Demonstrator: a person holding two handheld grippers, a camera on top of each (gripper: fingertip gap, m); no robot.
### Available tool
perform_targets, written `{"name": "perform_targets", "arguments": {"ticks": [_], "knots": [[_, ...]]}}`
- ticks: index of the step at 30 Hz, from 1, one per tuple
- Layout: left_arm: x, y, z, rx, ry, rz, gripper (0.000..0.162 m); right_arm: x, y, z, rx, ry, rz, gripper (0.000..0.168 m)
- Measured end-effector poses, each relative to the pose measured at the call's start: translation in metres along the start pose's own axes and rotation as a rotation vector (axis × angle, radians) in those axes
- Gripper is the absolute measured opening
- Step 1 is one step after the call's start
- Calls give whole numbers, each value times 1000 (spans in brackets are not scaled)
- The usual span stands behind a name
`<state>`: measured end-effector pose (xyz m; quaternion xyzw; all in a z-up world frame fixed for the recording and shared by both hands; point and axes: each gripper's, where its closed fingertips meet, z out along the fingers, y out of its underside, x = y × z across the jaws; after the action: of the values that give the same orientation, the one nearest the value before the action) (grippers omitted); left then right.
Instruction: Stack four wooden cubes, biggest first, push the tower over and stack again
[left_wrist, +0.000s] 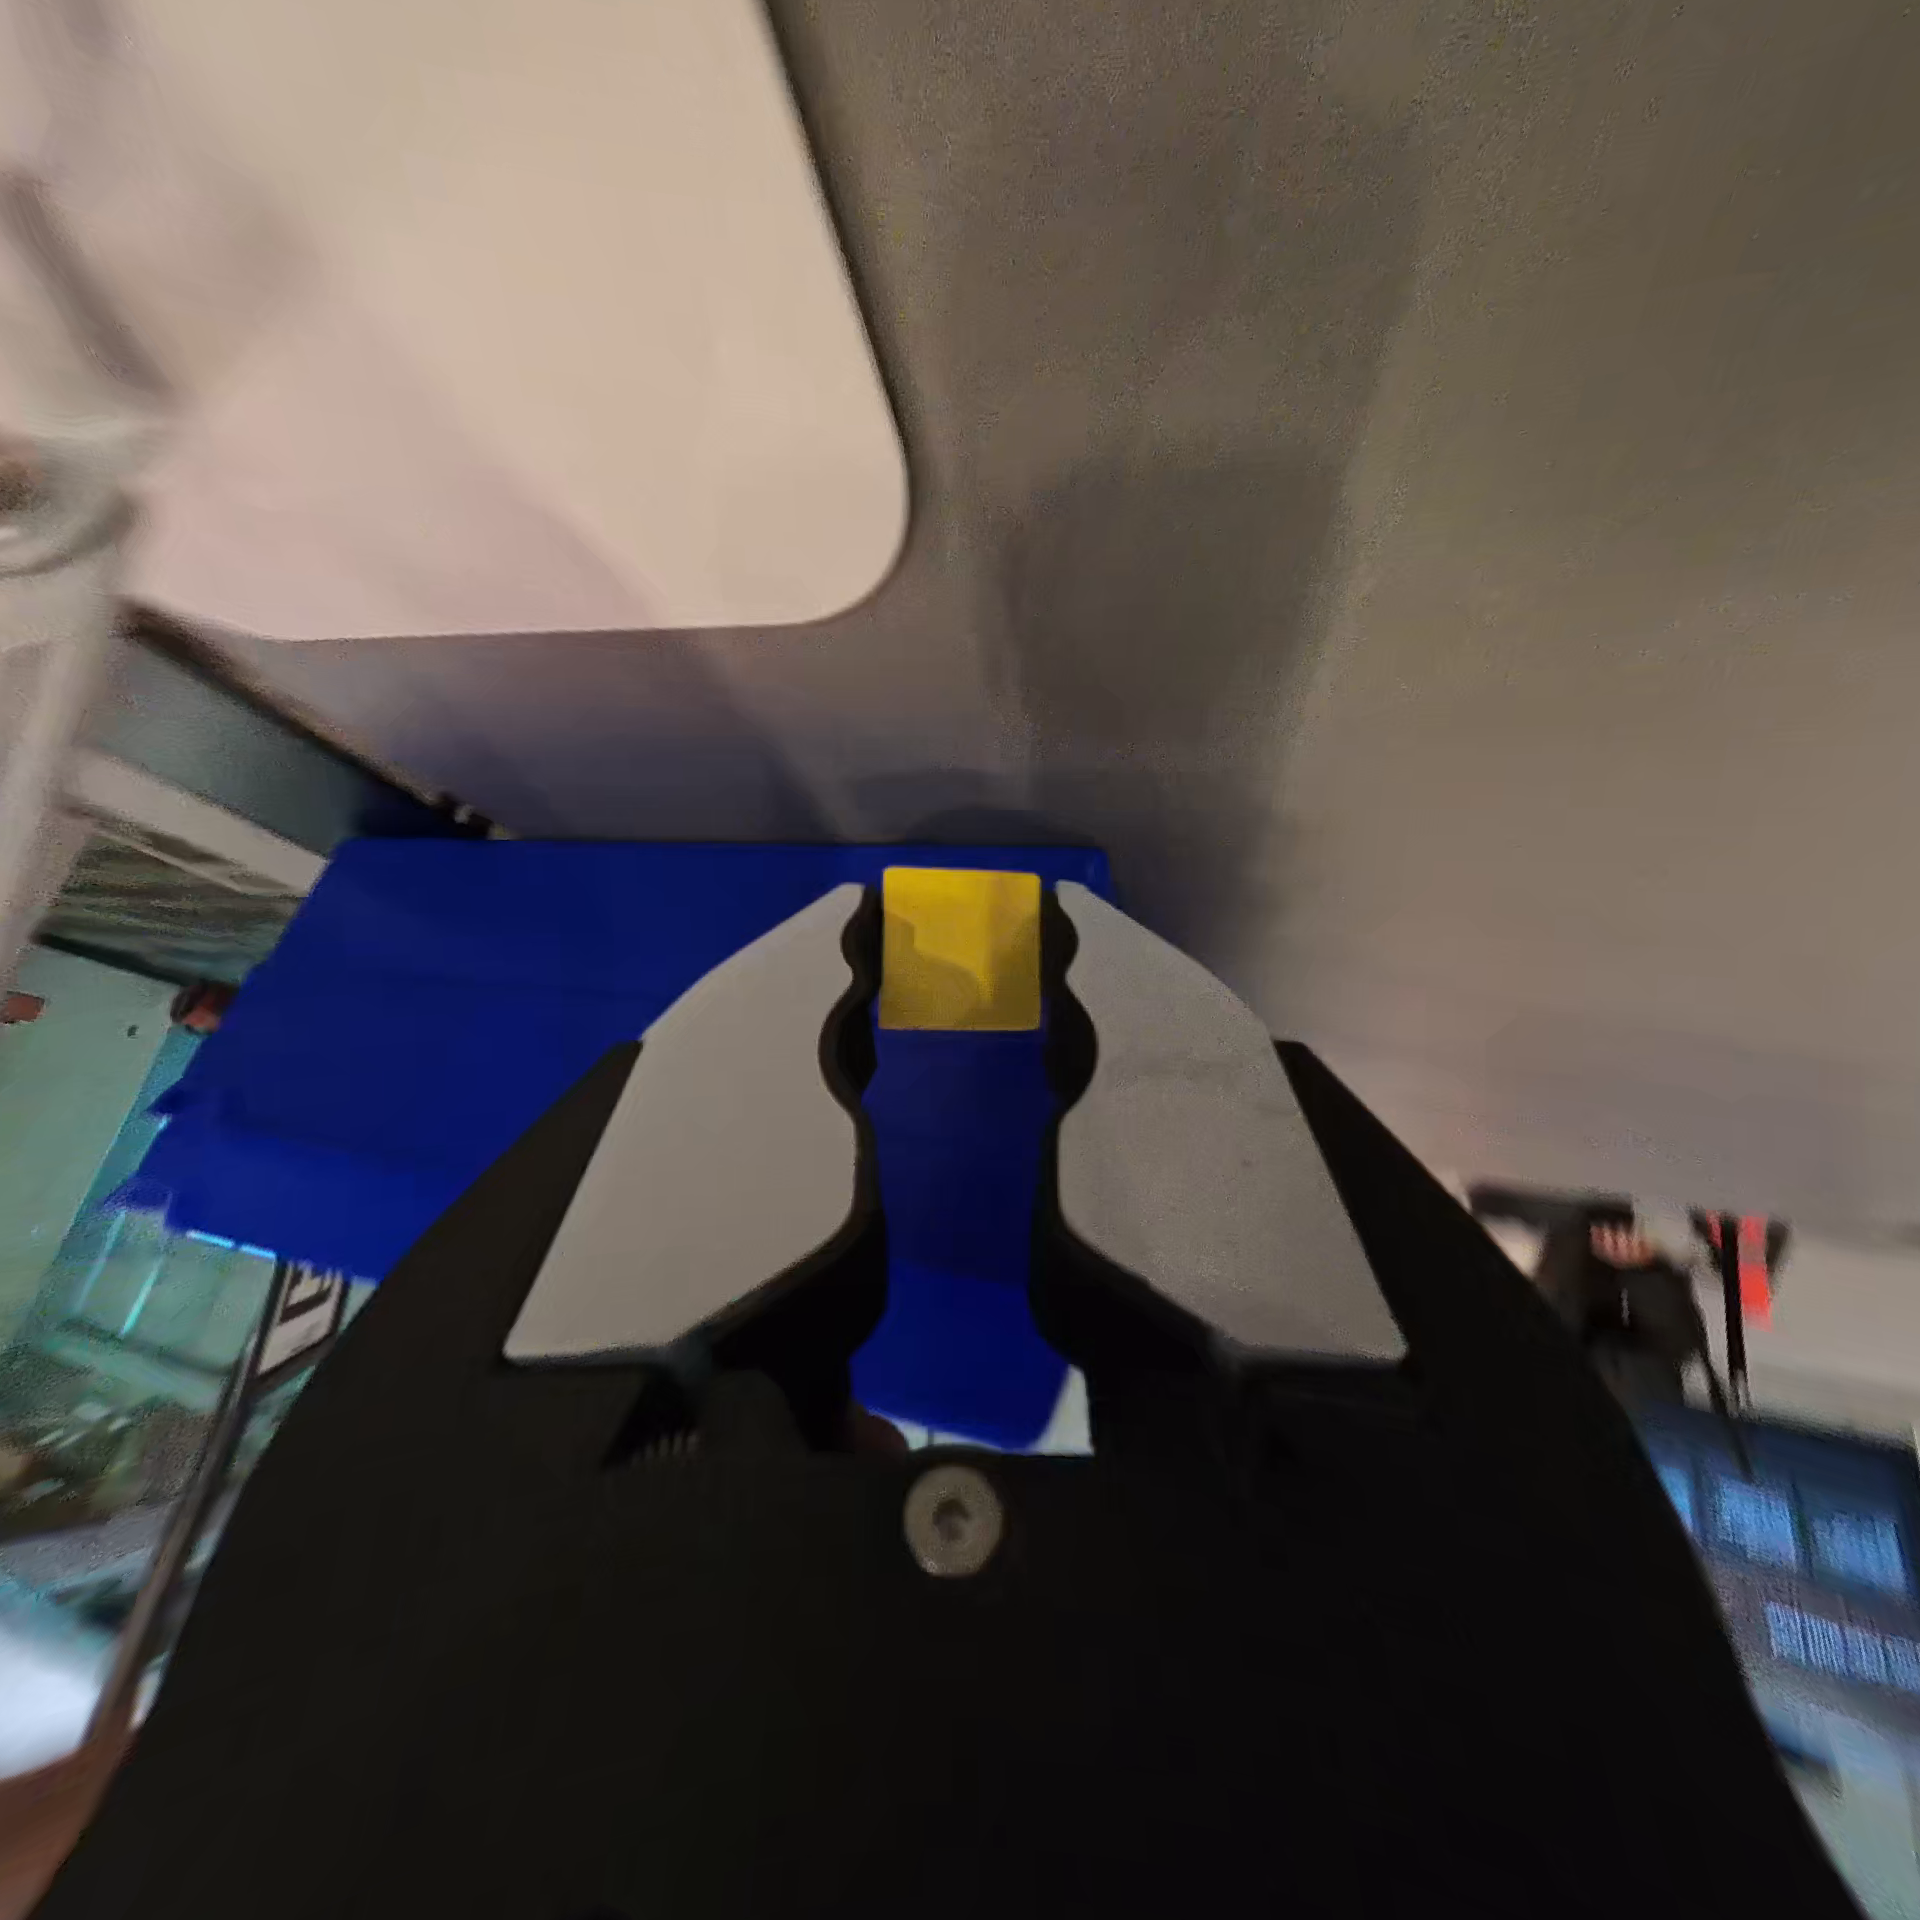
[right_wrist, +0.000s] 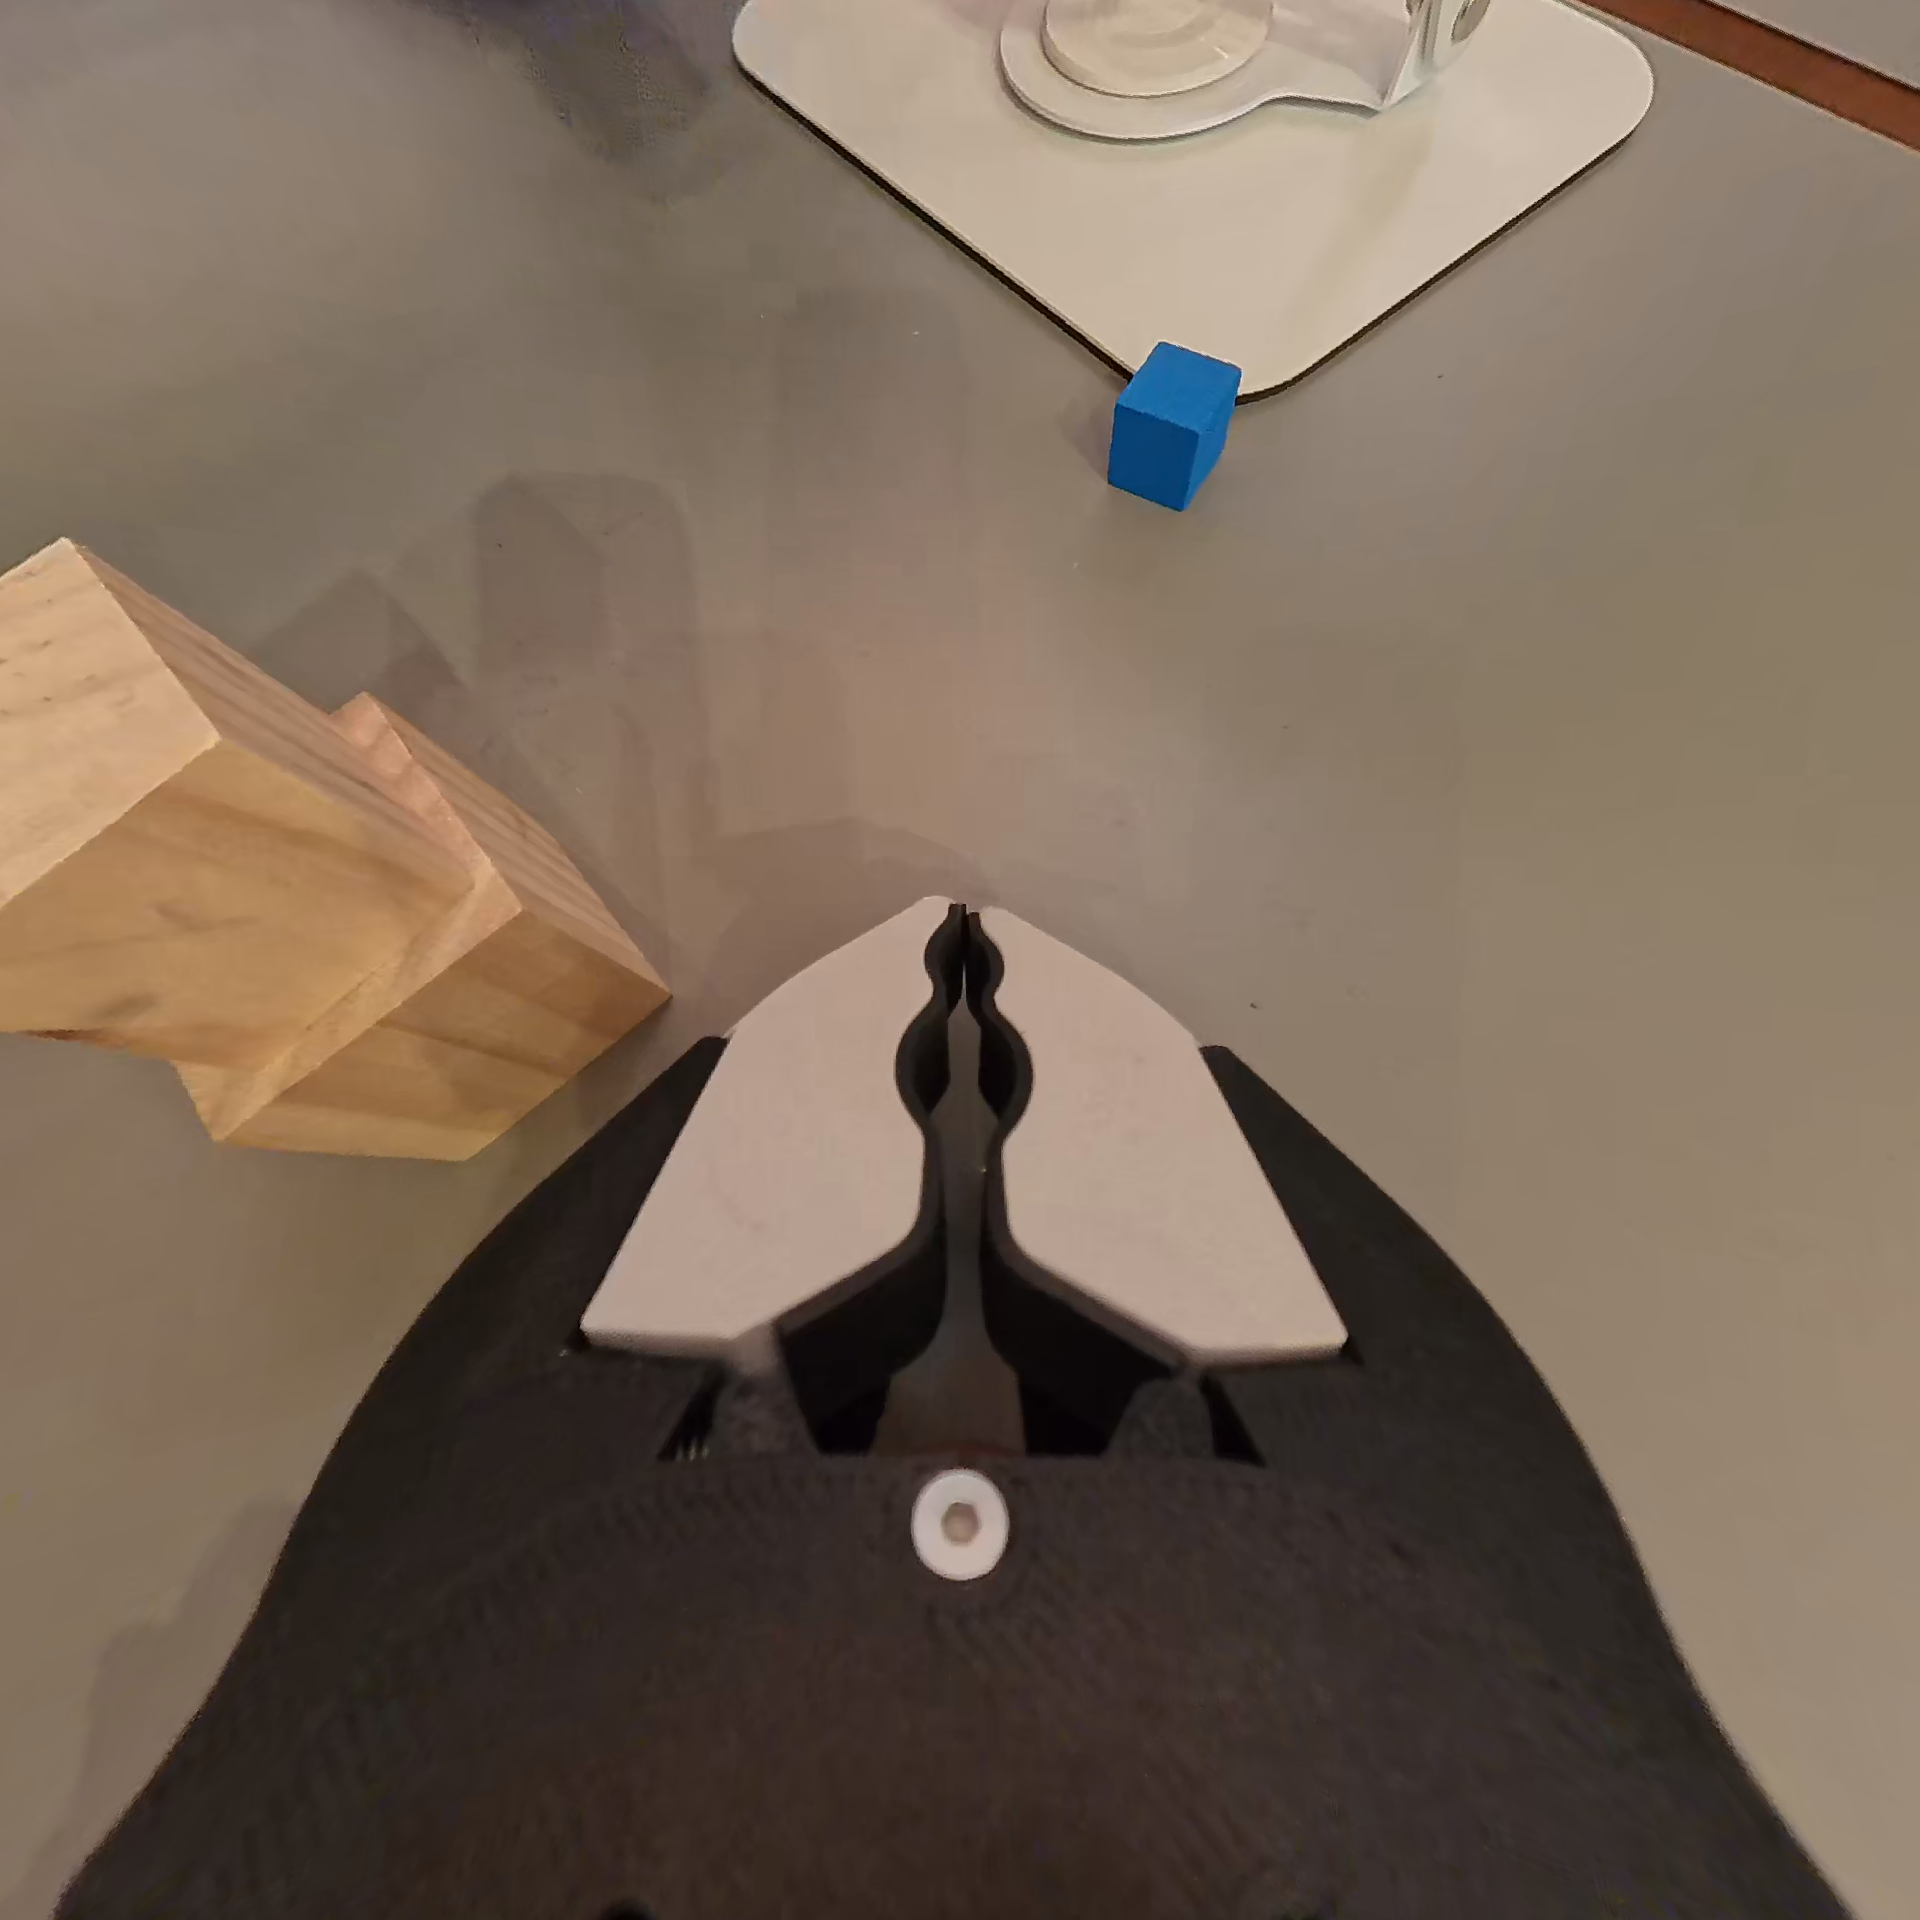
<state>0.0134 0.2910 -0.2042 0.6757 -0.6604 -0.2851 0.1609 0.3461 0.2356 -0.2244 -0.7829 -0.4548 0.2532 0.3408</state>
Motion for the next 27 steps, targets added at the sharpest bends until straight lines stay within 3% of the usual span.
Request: {"name": "perform_targets", "arguments": {"ticks": [3,7,11,14,17,24,27], "knots": [[7,-29,-58,391,-86,-142,29,0,0,0,1,-2,1,0],[34,-79,-169,1092,-164,-296,28,-1,-1,0,4,-7,7,0],[77,-120,-242,1480,-127,-298,28,0,0,0,7,-7,13,0],[106,-156,-269,1603,5,-252,28,1,-1,-1,22,-11,27,0],[114,-183,-266,1540,42,-224,28,1,-2,-2,29,-15,37,0],[114,-203,-254,1453,156,-242,30,0,-1,-1,19,-17,29,0],[118,-196,-261,1498,150,-225,53,0,-3,-3,36,-24,36,0]]}}
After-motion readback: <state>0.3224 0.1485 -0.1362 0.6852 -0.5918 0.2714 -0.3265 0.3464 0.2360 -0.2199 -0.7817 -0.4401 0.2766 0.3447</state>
